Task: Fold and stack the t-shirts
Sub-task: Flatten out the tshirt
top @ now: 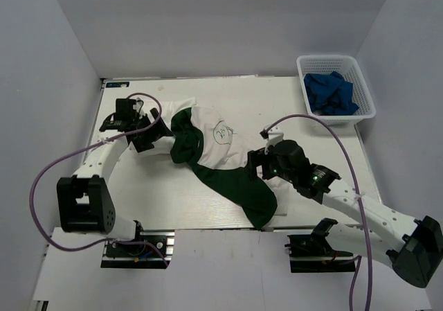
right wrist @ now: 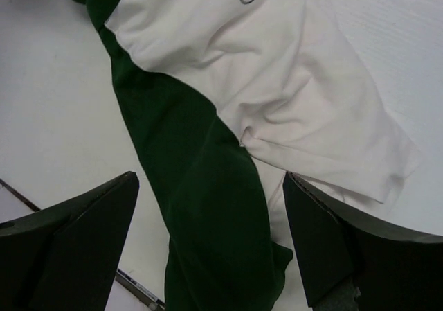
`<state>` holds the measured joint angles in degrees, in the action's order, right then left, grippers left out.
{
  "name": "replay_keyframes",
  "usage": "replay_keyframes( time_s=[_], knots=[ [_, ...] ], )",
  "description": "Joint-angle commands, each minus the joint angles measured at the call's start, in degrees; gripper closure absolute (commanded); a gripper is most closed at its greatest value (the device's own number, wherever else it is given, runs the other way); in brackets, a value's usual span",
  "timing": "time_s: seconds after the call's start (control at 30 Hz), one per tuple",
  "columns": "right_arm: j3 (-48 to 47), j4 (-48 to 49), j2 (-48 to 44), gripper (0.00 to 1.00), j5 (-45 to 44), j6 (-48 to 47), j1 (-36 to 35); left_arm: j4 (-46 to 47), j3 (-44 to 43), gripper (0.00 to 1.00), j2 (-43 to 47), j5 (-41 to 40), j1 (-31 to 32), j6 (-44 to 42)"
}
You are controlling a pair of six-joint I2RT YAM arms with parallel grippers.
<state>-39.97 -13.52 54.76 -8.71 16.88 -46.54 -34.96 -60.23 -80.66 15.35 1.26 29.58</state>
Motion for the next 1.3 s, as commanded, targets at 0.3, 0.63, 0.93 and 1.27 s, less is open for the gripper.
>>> replay_keyframes(
  time_s=[0.3,0.63,0.93,1.27],
  knots=[
    [-1.9,2.2,4.2,0.1,0.5,-2.4,-0.2,7.3,-5.4,0.0,-6.4,1.0,-0.6,0.6],
    [-4.5,15.6,15.2,0.1,7.0,-14.7,-0.8,7.3,-6.5,0.0,-6.2,0.8,0.1,1.1],
    [-23.7,18.4,46.4,0.1,1.3,-20.5,-1.4,5.0,-6.0,0.0,-0.2,0.8,0.1,1.6],
    [-14.4,6.5,47.1,0.1,-7.4,-8.0,-0.4,6.4,-4.9,0.0,3.5,2.1,0.1,1.6]
  ],
)
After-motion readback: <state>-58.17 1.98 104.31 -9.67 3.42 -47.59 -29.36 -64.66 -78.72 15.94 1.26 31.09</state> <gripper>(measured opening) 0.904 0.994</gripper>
